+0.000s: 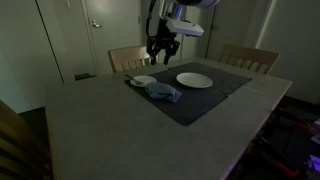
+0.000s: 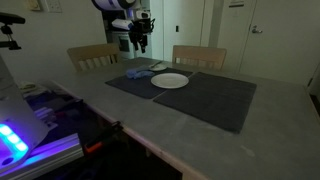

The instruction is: Pick up the blue towel and wipe the plate on the right

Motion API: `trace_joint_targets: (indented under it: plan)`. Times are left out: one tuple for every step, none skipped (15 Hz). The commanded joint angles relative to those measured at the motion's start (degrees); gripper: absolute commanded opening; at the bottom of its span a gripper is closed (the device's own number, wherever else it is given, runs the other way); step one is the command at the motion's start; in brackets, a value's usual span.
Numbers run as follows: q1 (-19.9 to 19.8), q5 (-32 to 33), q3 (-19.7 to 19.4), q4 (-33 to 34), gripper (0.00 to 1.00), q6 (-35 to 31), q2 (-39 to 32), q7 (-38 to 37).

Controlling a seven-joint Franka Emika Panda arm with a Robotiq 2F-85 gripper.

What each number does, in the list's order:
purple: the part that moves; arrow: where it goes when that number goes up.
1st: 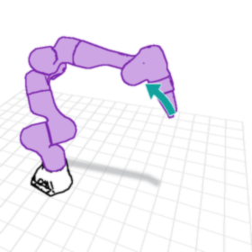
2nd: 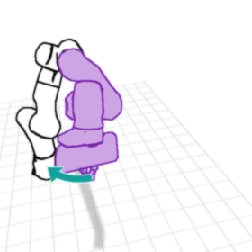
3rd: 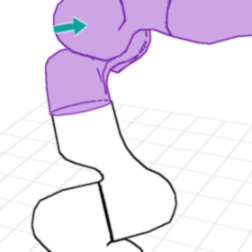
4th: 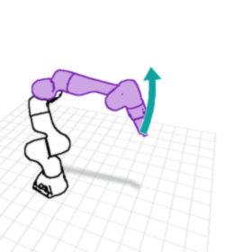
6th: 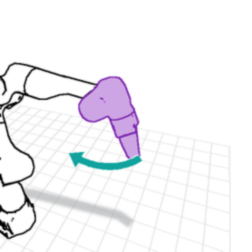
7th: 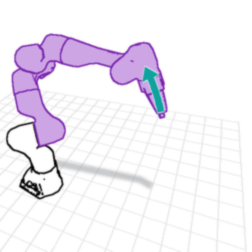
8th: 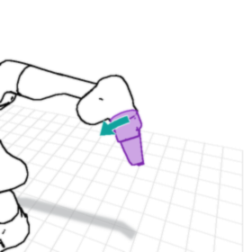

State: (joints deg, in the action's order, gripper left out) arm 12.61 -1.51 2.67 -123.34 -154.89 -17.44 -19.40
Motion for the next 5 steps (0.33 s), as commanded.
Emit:
trace_joint_targets:
  plan:
    - [-0.3,1.6,0.2,0.1,0.98,2.4,3.9,0.9]
    - [-0.6,1.3,0.5,0.6,1.0,3.7,4.3,1.1]
    - [-0.6,1.2,0.6,0.8,1.0,4.5,4.6,0.7]
    - [-0.8,0.9,0.8,0.8,1.0,5.3,4.8,1.2]
    - [-1.1,0.2,1.2,1.1,1.0,6.1,4.9,2.0]
